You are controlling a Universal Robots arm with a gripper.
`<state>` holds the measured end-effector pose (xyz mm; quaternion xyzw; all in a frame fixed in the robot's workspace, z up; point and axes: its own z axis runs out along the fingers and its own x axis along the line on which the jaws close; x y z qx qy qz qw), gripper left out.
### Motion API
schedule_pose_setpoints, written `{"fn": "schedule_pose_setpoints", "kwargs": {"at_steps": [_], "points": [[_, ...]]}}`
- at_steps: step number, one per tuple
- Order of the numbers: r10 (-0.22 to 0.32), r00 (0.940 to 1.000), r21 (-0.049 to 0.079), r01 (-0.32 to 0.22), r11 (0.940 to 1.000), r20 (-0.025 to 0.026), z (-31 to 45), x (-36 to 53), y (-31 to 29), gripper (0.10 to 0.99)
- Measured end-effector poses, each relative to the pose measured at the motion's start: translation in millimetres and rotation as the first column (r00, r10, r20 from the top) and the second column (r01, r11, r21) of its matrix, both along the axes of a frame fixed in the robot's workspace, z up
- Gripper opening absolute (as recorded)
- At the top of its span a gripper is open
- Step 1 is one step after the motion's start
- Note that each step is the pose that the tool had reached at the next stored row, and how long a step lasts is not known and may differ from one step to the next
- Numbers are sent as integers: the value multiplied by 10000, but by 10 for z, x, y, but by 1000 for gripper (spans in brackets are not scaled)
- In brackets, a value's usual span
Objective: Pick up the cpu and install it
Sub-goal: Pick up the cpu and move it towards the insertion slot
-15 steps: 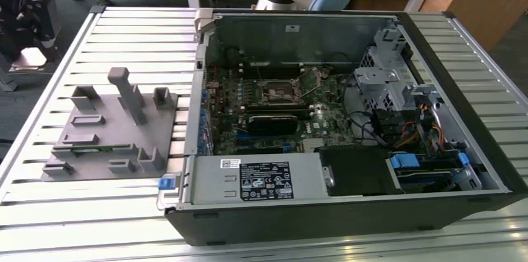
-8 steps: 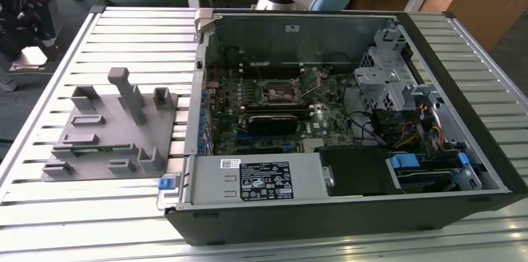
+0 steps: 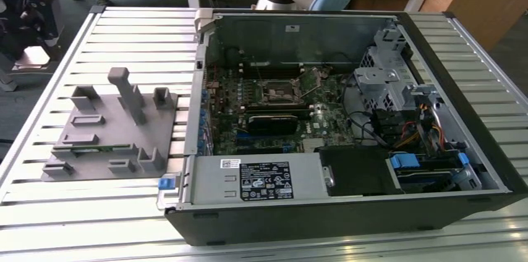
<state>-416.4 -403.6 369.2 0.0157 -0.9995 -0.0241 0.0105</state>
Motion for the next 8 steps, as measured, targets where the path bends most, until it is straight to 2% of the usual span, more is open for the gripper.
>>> {"fn": "schedule_pose_setpoints", "kwargs": {"at_steps": [8], "points": [[0, 10000, 0, 0, 10000, -29, 1, 53, 0, 541]]}}
